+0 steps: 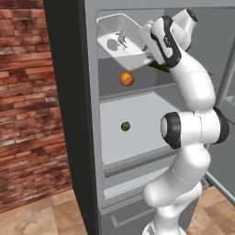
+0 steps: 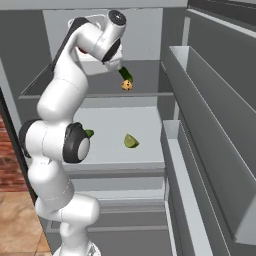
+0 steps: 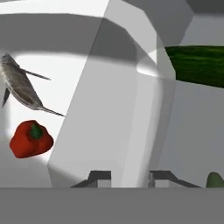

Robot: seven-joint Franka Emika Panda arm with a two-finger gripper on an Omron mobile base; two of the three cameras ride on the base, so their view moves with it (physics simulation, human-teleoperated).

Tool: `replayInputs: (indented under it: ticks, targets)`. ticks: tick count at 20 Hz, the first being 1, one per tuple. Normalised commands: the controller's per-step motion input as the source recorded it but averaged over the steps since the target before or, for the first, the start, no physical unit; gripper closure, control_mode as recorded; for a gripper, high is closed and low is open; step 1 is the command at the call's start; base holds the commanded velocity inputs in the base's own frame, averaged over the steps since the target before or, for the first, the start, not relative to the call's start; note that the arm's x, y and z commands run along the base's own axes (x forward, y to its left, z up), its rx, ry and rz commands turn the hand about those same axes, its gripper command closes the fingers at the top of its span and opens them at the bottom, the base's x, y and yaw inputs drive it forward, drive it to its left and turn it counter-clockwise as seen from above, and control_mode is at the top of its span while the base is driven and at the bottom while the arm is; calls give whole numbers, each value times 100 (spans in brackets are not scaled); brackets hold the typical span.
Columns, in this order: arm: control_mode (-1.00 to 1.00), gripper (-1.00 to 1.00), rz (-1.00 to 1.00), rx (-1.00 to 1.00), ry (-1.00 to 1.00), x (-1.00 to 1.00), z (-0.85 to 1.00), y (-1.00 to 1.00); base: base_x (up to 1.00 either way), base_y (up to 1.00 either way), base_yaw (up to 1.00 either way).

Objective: Place the tupperware on the top shelf of the fridge. Make space for the tupperware among the existing items by rearranging them on the shelves if needed. Close the fridge door when finished.

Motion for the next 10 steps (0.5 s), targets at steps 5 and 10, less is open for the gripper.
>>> replayInputs:
  ticks: [5, 10]
  targets:
    - [-100, 100, 0, -6, 0, -3, 0, 46, 0, 0, 0]
    - [-100, 100, 0, -7, 0, -1, -3, 55, 0, 0, 0]
